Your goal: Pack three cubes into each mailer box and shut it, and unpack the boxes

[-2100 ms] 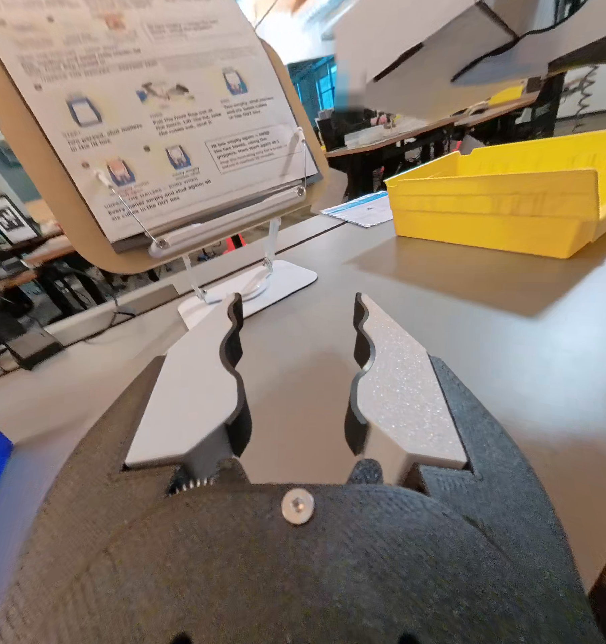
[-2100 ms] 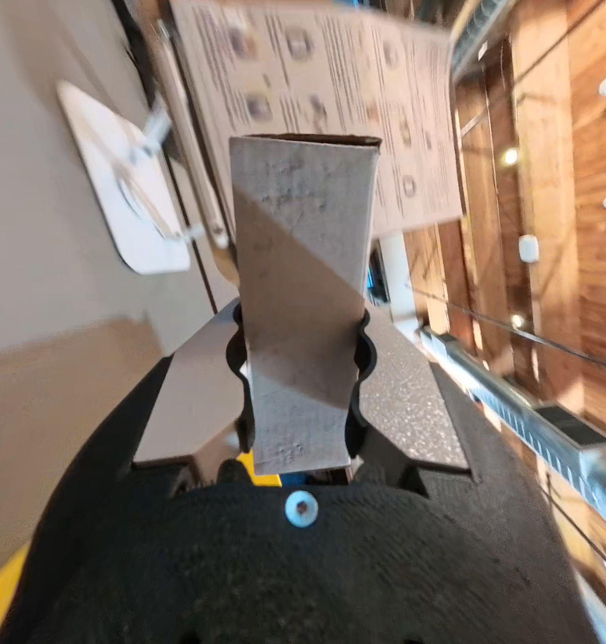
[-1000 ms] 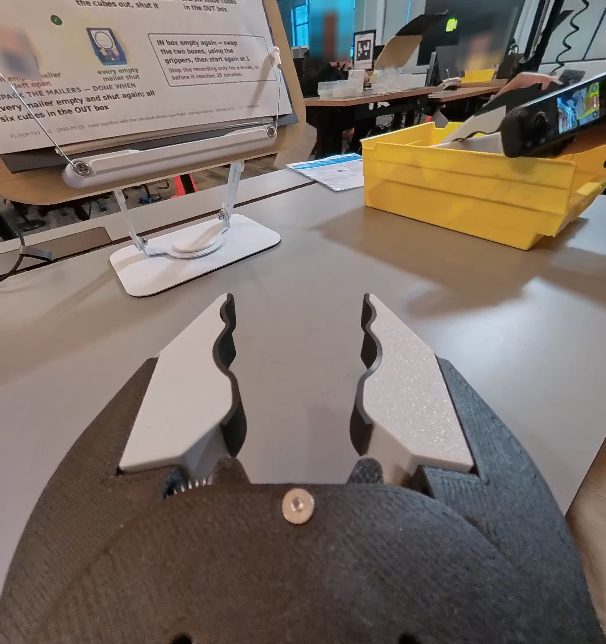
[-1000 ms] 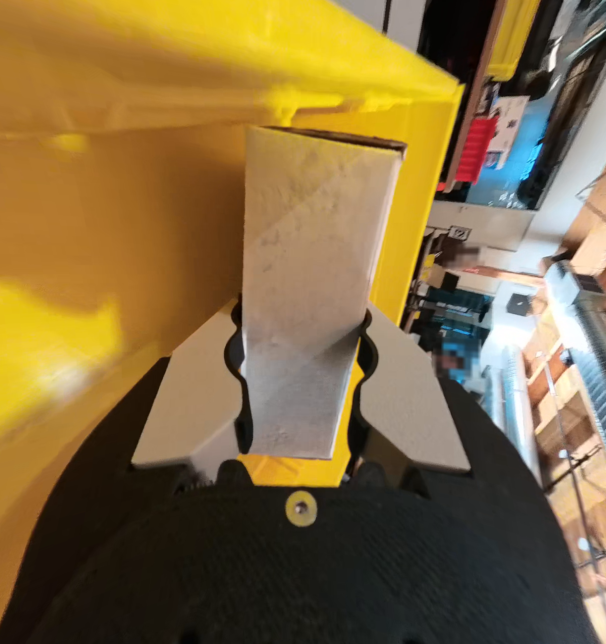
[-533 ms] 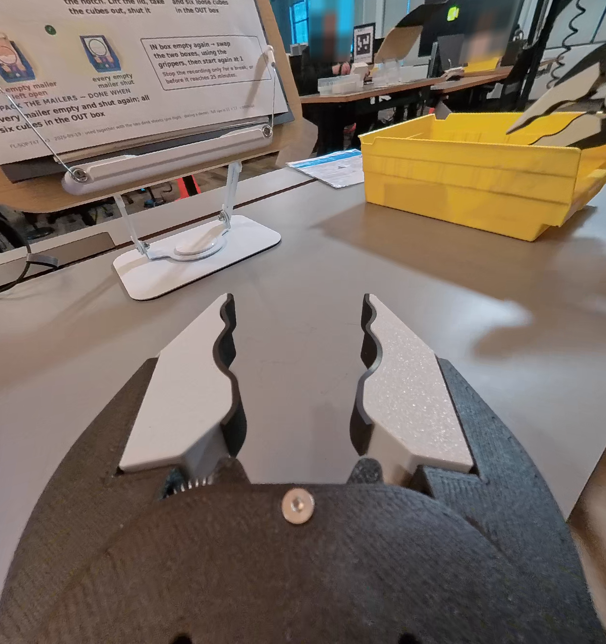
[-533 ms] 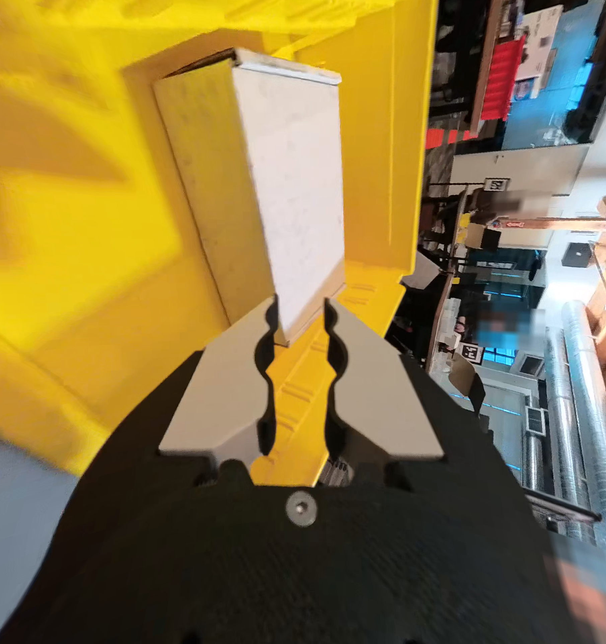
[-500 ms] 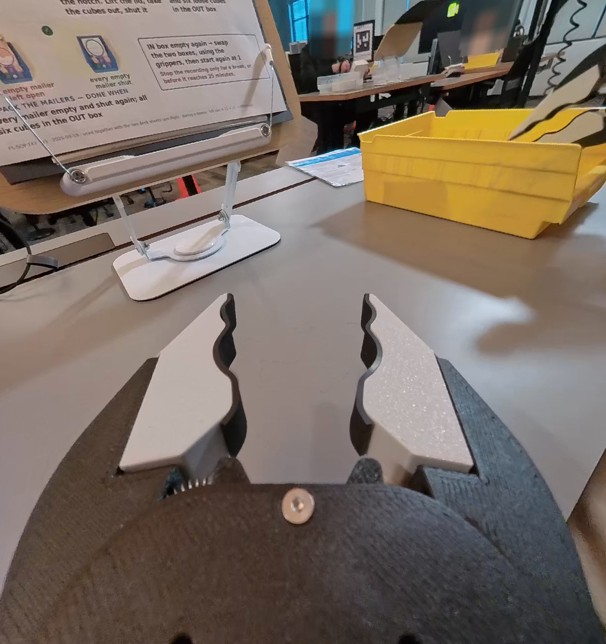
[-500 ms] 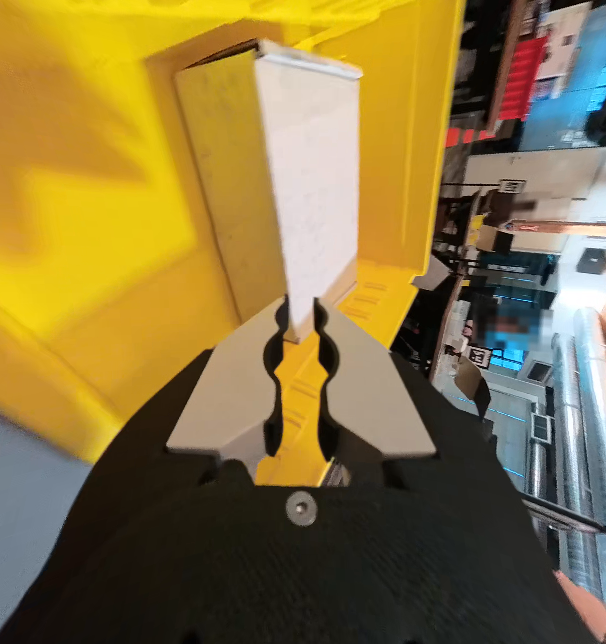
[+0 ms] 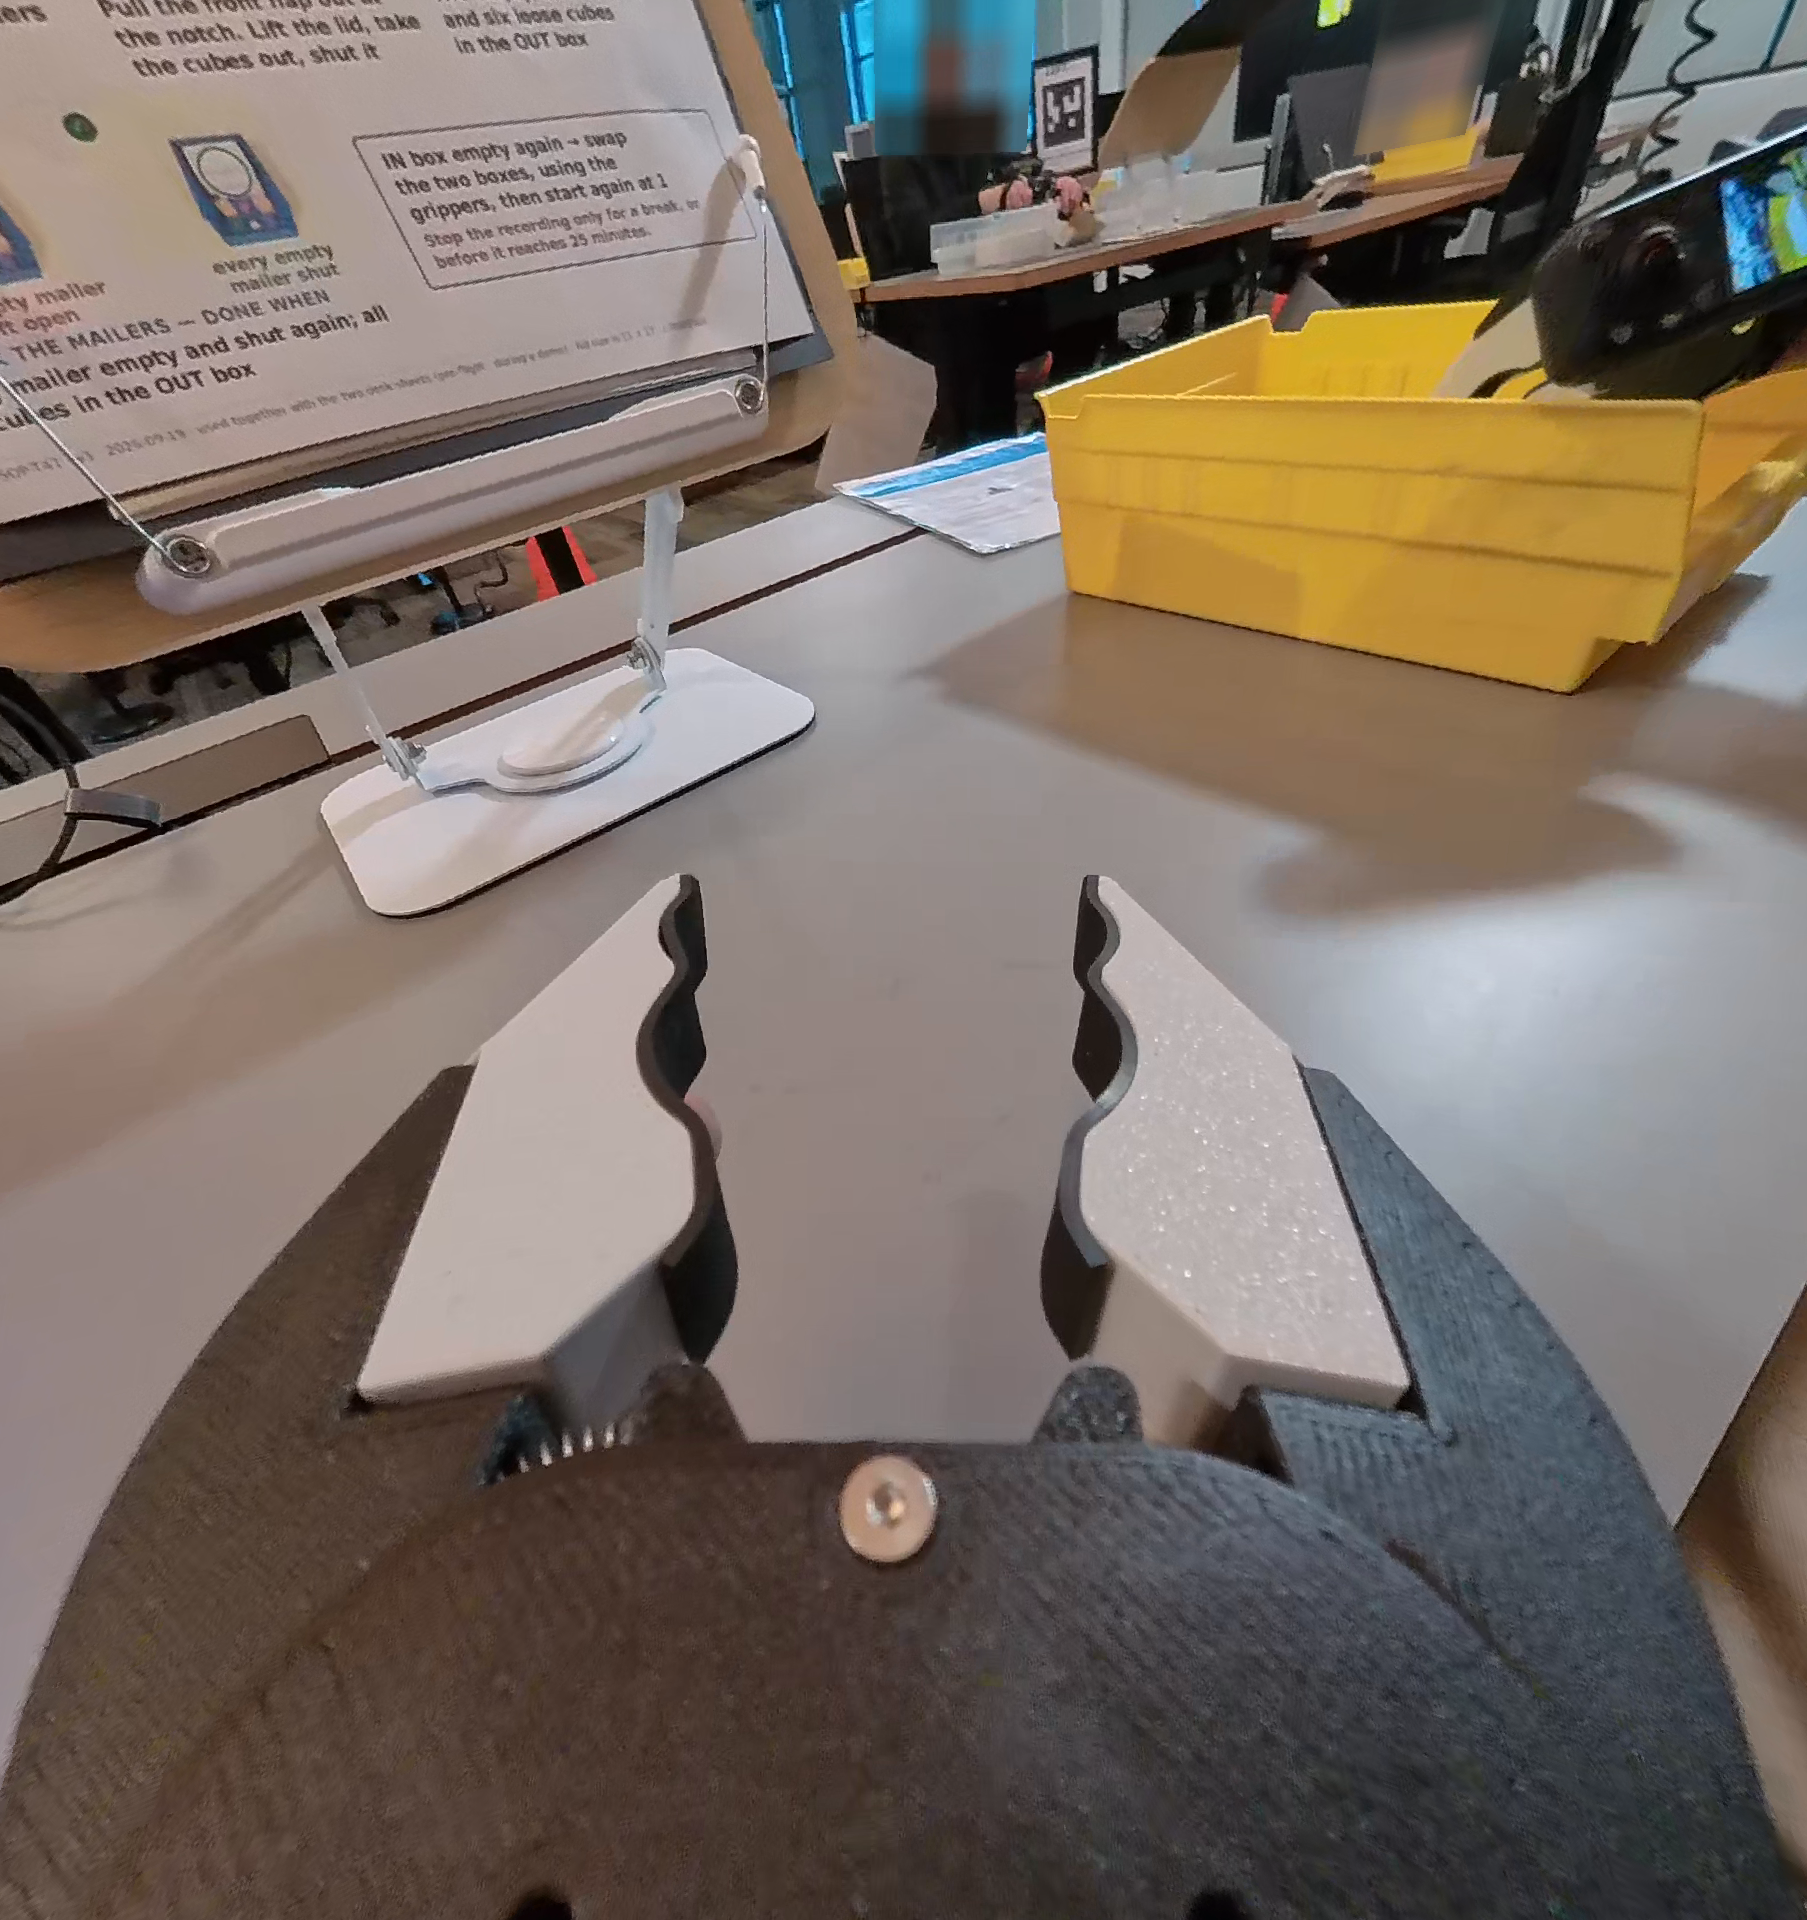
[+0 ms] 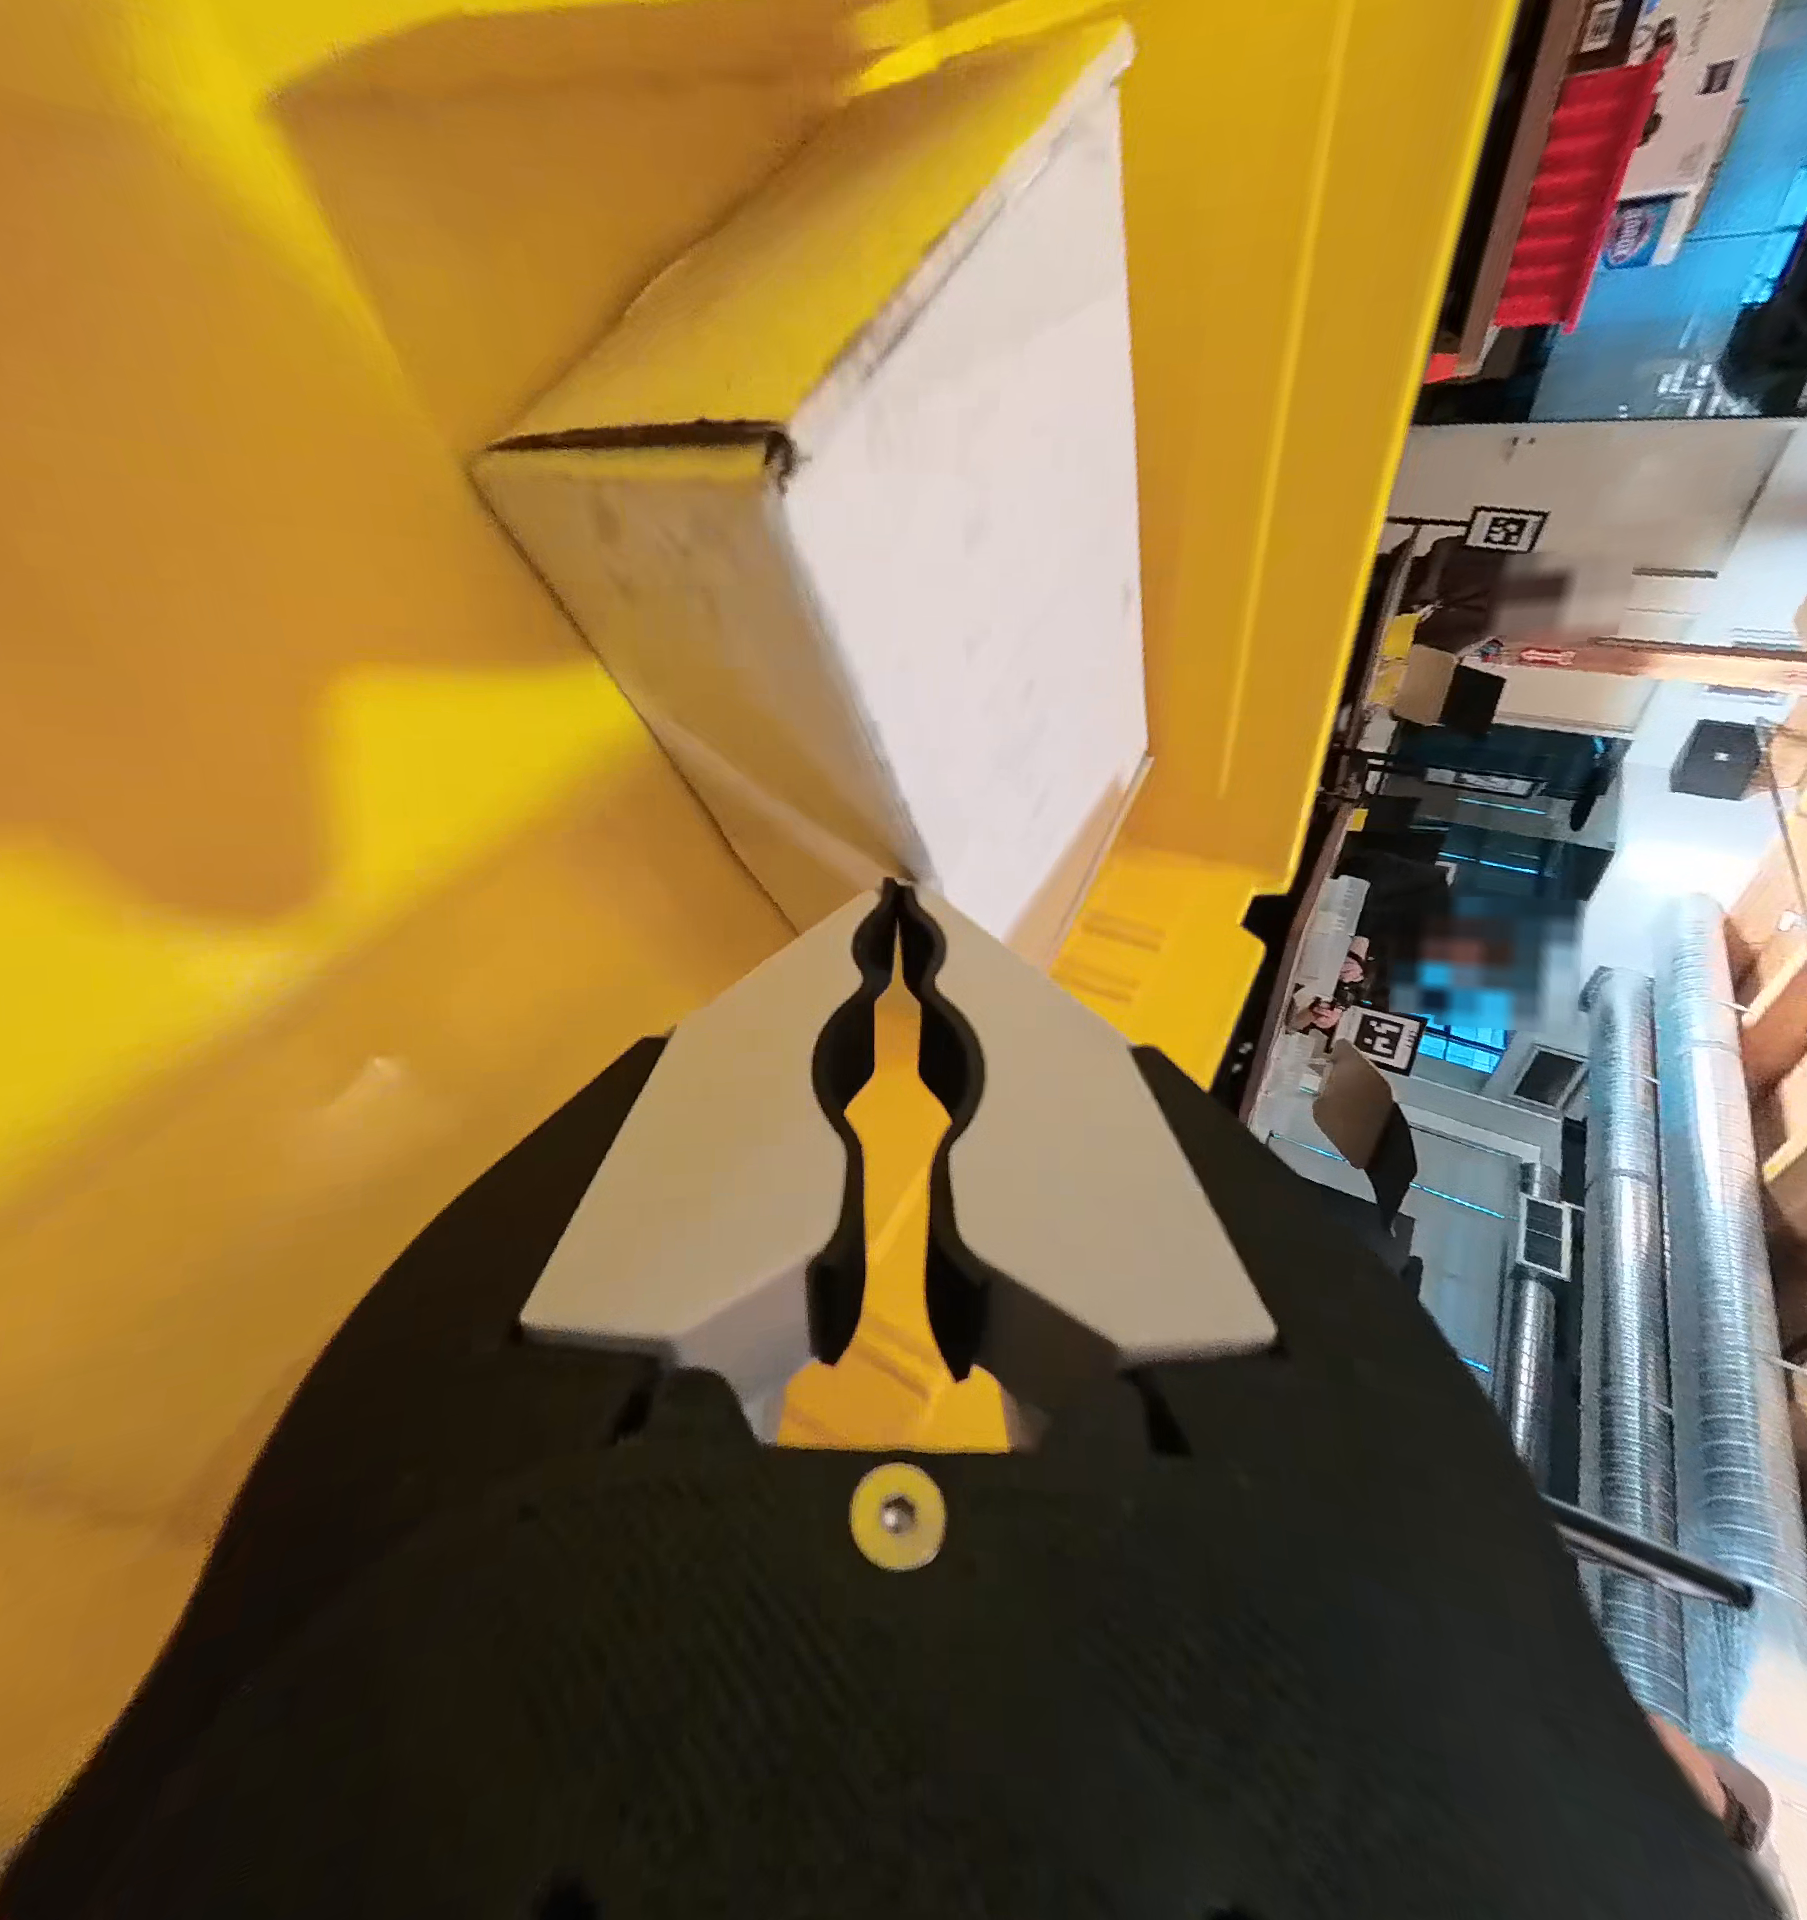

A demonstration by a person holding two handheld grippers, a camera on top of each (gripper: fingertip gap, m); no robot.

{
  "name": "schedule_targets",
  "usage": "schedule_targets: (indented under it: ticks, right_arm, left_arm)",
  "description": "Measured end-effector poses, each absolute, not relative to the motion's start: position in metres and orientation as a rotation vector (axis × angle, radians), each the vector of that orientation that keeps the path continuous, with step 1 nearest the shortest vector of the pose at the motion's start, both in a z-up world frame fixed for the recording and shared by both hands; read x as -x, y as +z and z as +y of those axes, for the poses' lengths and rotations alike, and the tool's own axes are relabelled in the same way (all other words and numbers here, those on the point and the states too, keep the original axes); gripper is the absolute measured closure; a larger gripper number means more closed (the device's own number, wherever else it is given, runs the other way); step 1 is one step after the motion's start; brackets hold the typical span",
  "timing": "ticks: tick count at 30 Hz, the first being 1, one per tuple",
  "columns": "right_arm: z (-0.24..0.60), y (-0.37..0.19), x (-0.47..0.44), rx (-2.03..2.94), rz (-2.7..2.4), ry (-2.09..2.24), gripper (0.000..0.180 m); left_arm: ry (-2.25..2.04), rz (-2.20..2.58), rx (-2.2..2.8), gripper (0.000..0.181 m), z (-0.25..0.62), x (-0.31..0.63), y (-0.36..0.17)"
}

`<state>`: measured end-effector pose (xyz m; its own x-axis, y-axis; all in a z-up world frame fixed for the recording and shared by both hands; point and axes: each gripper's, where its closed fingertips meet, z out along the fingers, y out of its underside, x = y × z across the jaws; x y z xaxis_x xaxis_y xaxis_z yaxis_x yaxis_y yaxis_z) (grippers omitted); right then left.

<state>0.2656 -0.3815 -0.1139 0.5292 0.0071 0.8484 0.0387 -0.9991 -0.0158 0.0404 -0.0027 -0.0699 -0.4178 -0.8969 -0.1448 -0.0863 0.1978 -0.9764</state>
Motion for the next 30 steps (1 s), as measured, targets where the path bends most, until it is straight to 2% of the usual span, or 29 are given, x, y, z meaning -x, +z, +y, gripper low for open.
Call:
schedule_targets:
  ticks: [1, 6, 20, 24, 28, 30]
  right_arm:
    - [-0.379, -0.117, -0.264, 2.733, -0.048, -1.478, 0.180]
    - [-0.346, -0.130, -0.245, 2.700, -0.101, -1.269, 0.180]
    - [-0.326, -0.129, -0.256, 2.594, 0.069, -1.202, 0.180]
    - [-0.327, -0.104, -0.247, 2.495, 0.201, -1.155, 0.180]
    - [-0.316, -0.053, -0.233, 2.277, 0.354, -1.055, 0.180]
    - [-0.306, -0.023, -0.222, 2.182, 0.385, -1.009, 0.180]
  left_arm:
    - [-1.309, 1.689, 0.940, 0.111, -0.002, -0.041, -0.070]
    - [-1.321, 1.690, 0.946, 0.111, -0.002, -0.041, -0.070]
    - [-1.323, 1.679, 0.956, 0.112, 0.001, -0.042, -0.069]
    - [-1.345, 1.669, 0.984, 0.112, 0.004, -0.043, -0.069]
    - [-1.439, 1.644, 1.043, 0.108, 0.005, -0.044, -0.066]
    - [-1.497, 1.646, 1.103, 0.114, 0.007, -0.045, -0.067]
